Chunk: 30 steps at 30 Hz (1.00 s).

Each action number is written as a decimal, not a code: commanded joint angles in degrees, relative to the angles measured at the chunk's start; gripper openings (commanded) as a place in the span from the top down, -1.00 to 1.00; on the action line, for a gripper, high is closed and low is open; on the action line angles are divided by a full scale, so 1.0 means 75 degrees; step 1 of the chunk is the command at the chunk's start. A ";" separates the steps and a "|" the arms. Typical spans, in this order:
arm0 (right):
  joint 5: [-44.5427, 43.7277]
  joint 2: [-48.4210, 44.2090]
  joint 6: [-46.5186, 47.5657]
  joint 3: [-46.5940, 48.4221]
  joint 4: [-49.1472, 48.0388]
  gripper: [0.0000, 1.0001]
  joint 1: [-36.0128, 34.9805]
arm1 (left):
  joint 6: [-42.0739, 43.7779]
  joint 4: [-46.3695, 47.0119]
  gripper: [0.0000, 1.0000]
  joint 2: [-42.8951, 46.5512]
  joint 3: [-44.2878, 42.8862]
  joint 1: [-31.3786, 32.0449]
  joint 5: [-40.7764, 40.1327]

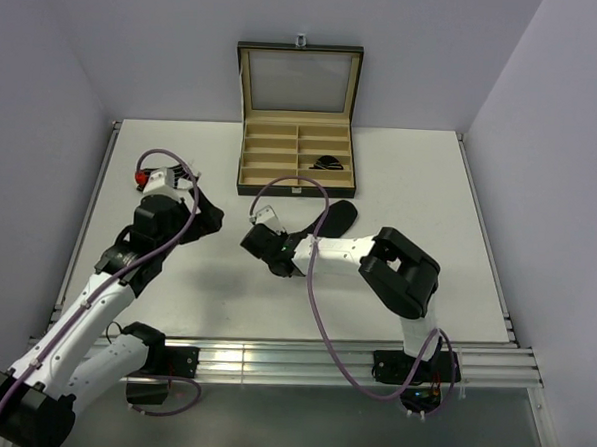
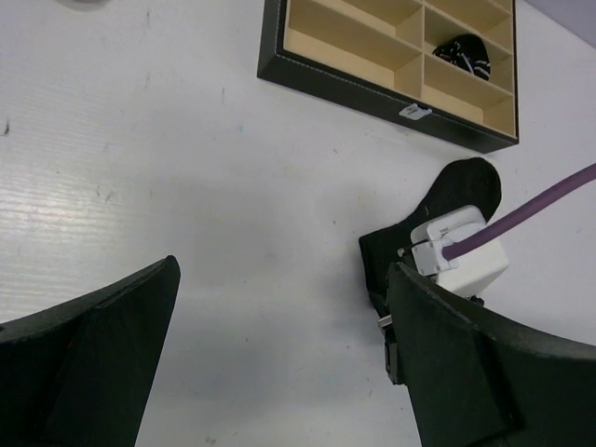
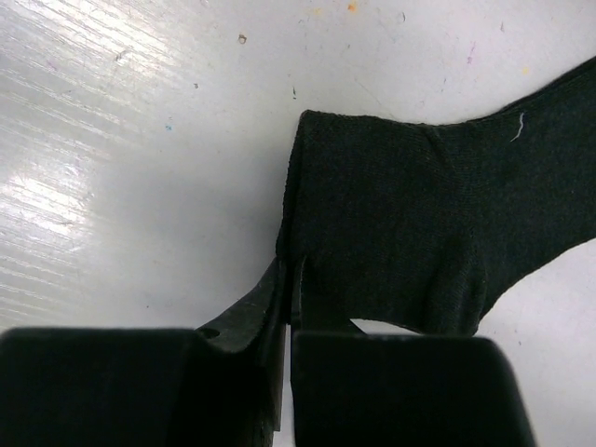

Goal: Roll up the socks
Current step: Adjust the sock at the center of the board.

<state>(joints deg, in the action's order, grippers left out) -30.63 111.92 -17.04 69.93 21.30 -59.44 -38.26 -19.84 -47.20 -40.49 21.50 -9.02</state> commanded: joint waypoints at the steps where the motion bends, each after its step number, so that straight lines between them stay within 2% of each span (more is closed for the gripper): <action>1: 0.0940 -0.0038 -0.0225 -0.0511 0.0173 1.00 0.0050 | -0.0124 0.0360 -0.99 -0.0362 -0.0097 -0.0019 0.0522; 7: 0.2710 -0.1339 -0.0306 -0.1178 -0.0893 1.00 0.0319 | -0.0674 0.0512 -0.99 -0.1218 -0.0238 0.0122 0.1132; 12: 0.4925 -0.1937 -0.0763 -0.1893 -0.2051 1.00 0.1080 | -0.1331 0.0979 -0.99 -0.1639 -0.0051 0.0496 0.1143; 18: 0.6905 -0.2055 -0.1478 -0.2854 -0.3504 1.00 0.2052 | -0.2010 0.1519 -0.99 -0.2553 0.0067 0.1093 0.1296; 28: 0.9284 -0.1997 -0.3011 -0.4295 -0.6213 1.00 0.3224 | -0.2586 0.2328 -0.98 -0.3983 -0.0062 0.1704 0.1471; 30: 0.9428 -0.1903 -0.3154 -0.4390 -0.6588 1.00 0.3366 | -0.2633 0.2422 -0.97 -0.4288 -0.0132 0.1797 0.1507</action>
<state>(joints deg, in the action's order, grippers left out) 33.06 97.73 -36.34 38.13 -18.00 -35.90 -56.31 -5.58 -77.54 -39.77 33.89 0.91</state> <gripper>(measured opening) 0.023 0.991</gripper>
